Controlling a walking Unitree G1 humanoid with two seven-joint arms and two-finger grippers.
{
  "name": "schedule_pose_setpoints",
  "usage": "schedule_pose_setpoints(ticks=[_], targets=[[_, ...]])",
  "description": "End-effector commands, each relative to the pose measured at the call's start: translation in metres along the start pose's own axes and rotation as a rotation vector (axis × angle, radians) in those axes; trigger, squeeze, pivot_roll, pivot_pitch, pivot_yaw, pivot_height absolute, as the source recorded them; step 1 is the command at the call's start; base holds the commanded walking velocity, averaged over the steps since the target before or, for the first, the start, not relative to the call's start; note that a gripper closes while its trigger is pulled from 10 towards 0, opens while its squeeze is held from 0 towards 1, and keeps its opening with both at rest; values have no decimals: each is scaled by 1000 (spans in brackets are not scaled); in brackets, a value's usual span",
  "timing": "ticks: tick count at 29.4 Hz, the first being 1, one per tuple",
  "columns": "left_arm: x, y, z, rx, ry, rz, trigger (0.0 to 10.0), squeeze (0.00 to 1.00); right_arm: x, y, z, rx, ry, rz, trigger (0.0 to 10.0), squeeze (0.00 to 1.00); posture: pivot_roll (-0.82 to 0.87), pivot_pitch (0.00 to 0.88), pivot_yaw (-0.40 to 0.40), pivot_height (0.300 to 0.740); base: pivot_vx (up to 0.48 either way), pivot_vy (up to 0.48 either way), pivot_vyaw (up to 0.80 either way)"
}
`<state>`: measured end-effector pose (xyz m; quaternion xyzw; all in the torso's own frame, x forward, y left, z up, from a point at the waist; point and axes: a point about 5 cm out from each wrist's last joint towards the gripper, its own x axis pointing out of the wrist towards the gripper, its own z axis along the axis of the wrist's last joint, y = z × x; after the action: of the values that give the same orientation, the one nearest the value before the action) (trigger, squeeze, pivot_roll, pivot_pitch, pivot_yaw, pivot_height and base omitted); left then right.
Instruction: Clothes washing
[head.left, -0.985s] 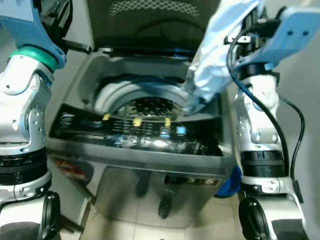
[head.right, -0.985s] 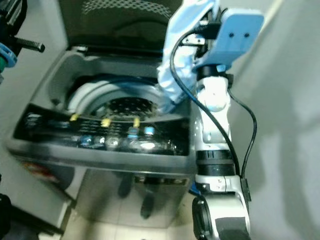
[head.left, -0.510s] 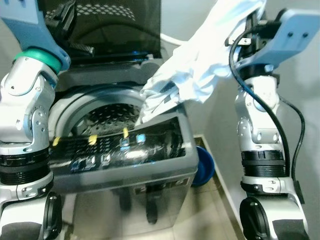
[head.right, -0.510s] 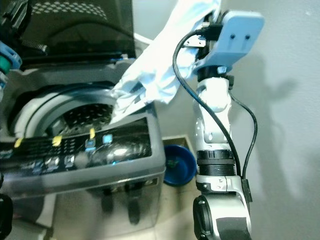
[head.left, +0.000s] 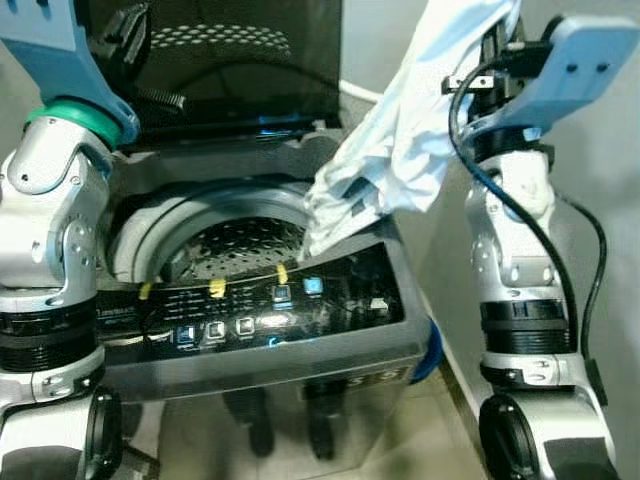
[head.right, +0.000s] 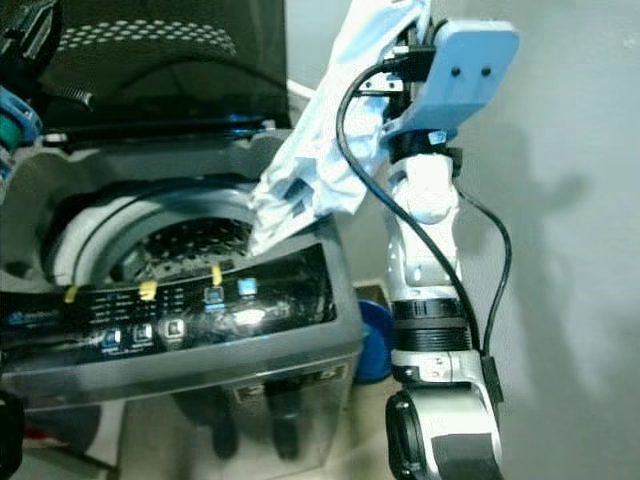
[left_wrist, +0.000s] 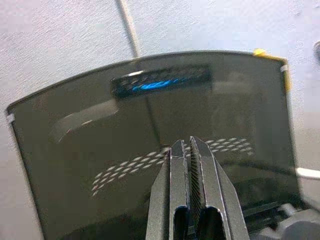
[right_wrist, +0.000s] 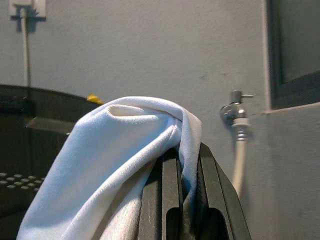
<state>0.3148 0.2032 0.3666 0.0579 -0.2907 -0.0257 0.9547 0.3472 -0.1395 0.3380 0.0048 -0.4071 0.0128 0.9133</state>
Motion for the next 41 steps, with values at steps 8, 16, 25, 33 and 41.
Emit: schedule_pose_setpoints(ticks=[8, 16, 25, 33, 41], targets=[[-3, -2, -4, 5, 6, -8, 10000, 0, 2, 1, 3, 2, -16, 5, 10000, 0, 85, 0, 63, 740, 0, 0, 0], [-7, -11, -12, 62, 36, -80, 10000, 0, 1, 25, 6, -74, -52, 224, 10000, 0, 86, 0, 61, 740, 0, 0, 0], [-44, -35, -14, 36, 135, -612, 10000, 0, 11, 50, 30, -29, -142, 467, 10000, 0, 86, 0, 62, 740, 0, 0, 0], [-54, -79, -40, -220, 258, -890, 10000, 0, 25, 72, 65, 119, -232, 664, 10000, 0, 74, 0, 46, 740, 0, 0, 0], [4, -91, -75, -208, 295, -601, 10000, 0, 24, 97, 57, 181, -191, 739, 10000, 0, 54, 10, 32, 740, 0, 0, 0]])
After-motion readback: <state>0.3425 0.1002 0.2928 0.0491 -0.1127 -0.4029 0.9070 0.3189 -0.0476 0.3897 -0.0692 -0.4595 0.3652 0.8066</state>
